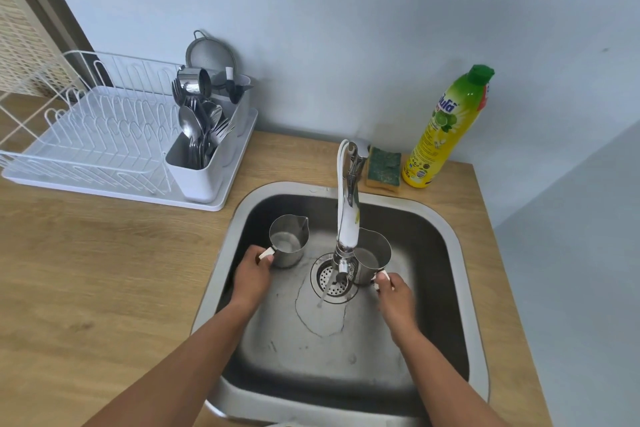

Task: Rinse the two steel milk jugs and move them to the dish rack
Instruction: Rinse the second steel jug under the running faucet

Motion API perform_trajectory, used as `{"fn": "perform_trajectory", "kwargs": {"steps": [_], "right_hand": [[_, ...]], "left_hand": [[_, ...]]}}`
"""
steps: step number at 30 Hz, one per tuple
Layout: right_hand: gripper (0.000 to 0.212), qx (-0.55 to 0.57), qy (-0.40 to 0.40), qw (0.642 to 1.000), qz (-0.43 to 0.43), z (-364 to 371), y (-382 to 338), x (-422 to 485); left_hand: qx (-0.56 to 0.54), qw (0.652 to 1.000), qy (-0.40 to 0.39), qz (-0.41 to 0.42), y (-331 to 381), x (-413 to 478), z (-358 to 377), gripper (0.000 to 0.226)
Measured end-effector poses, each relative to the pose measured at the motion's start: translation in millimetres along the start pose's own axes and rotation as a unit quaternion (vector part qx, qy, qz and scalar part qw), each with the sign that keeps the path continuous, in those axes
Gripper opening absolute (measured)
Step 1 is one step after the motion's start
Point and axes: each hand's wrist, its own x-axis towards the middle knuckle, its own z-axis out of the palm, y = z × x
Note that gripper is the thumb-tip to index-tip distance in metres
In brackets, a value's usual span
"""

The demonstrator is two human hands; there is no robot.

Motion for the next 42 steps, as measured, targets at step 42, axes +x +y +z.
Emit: {"fn": "perform_trajectory", "kwargs": {"steps": [42], "right_hand": [[0.023, 0.18, -0.216, 0.958, -0.061, -10.6, -28.5, -71.4]], "left_hand": [[0.199, 0.93, -0.093, 0.295, 27.6, -73.4, -4.7, 0.084]]}}
